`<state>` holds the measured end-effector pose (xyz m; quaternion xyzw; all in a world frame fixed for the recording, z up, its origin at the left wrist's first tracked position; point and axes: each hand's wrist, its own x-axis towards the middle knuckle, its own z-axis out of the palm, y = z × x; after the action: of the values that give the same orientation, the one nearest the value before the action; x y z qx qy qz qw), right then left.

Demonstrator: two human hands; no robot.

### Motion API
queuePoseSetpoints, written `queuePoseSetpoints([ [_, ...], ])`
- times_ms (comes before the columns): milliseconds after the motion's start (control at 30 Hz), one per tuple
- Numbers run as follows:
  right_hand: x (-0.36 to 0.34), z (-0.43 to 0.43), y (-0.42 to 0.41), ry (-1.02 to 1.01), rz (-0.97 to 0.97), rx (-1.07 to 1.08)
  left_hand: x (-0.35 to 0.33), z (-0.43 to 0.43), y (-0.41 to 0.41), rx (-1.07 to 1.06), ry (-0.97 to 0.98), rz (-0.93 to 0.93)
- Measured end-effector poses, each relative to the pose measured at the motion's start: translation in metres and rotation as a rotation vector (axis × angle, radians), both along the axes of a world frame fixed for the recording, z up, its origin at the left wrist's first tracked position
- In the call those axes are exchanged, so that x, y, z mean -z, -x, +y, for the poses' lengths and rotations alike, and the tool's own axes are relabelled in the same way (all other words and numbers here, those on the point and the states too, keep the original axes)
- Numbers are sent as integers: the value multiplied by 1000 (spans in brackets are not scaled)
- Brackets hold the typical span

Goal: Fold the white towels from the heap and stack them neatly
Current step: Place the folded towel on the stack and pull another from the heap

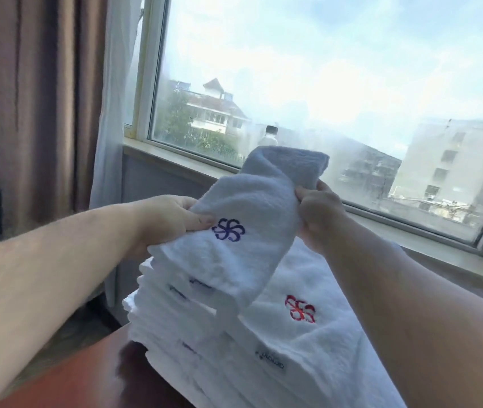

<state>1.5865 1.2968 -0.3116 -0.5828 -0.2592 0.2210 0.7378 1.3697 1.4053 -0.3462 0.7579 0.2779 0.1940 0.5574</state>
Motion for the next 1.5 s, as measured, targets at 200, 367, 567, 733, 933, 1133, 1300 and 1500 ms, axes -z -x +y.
queuePoseSetpoints([
  [200, 43, 16, -17, 480, -63, 42, 24, 18, -25, -225, -463, 433],
  [367, 48, 29, -27, 259, -130, 107, 26, 32, -17, -289, -372, 9],
  [567, 59, 34, -27, 494, -455, 203, 29, 31, -24, -318, -439, 357],
  [733, 46, 35, -11, 596, -1092, 358, 21, 12, -28, -238, -709, 228],
  [933, 48, 50, -32, 1024, -1004, -8, 49, -3, -33, 5, -672, 385],
  [1133, 62, 54, -37, 1066, -1025, -21, 57, -3, -35, -86, -633, 373],
  [1300, 49, 41, -20, 1107, -1062, -28, 56, -16, -35, -172, -680, 422],
  [1500, 20, -13, 14, 920, -1098, 37, 33, -35, -27, -180, -851, 454],
])
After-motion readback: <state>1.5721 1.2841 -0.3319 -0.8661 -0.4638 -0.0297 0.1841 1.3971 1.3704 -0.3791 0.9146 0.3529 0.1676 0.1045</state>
